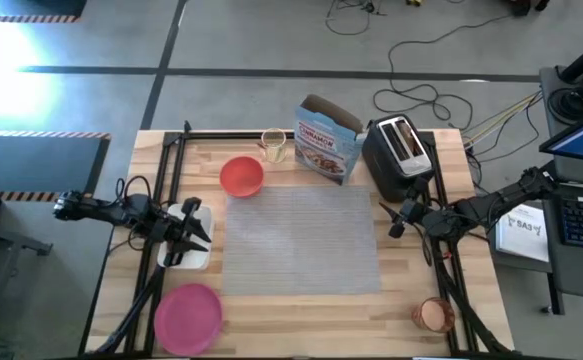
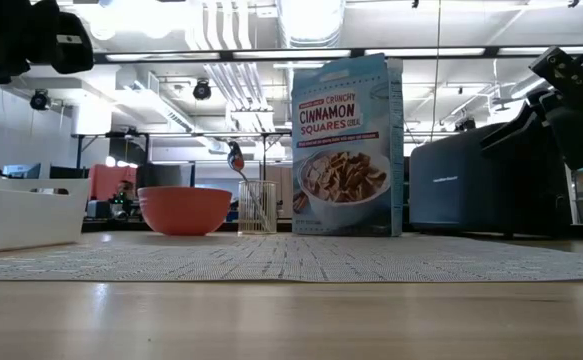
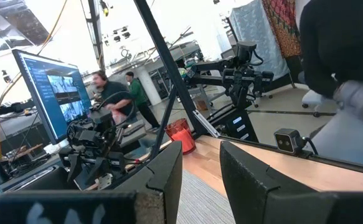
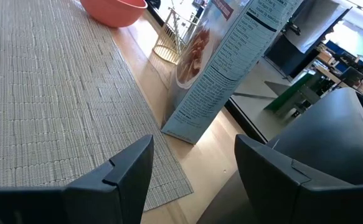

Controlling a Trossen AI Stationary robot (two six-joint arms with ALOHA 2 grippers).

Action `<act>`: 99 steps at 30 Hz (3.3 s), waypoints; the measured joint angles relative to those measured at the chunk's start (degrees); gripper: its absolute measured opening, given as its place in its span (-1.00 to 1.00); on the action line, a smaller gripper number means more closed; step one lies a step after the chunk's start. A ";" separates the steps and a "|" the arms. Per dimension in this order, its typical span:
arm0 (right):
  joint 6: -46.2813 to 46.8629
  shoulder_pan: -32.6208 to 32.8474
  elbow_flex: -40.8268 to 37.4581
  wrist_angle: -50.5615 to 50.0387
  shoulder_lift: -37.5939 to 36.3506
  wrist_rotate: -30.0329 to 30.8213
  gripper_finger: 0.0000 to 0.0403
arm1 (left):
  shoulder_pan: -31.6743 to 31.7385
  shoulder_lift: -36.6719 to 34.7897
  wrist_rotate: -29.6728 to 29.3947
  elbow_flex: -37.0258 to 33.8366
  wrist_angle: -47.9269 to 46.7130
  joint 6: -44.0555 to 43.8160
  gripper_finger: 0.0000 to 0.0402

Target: Arrange a breakfast setting

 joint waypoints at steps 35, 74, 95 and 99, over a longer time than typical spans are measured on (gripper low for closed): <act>0.02 -0.01 0.01 0.00 0.02 0.00 0.07 | -0.02 3.76 -47.16 0.33 19.95 -15.20 -0.54; 0.02 -0.02 0.02 -0.02 0.02 0.00 0.07 | -0.01 36.31 -49.24 31.26 -21.76 -27.35 0.19; 0.01 0.00 0.02 -0.02 0.02 0.00 0.07 | -0.01 45.71 -50.69 39.11 -27.02 -42.42 0.57; 0.02 -0.02 0.00 -0.04 0.02 0.00 0.07 | 0.01 47.79 -50.68 41.81 -30.14 -42.46 0.57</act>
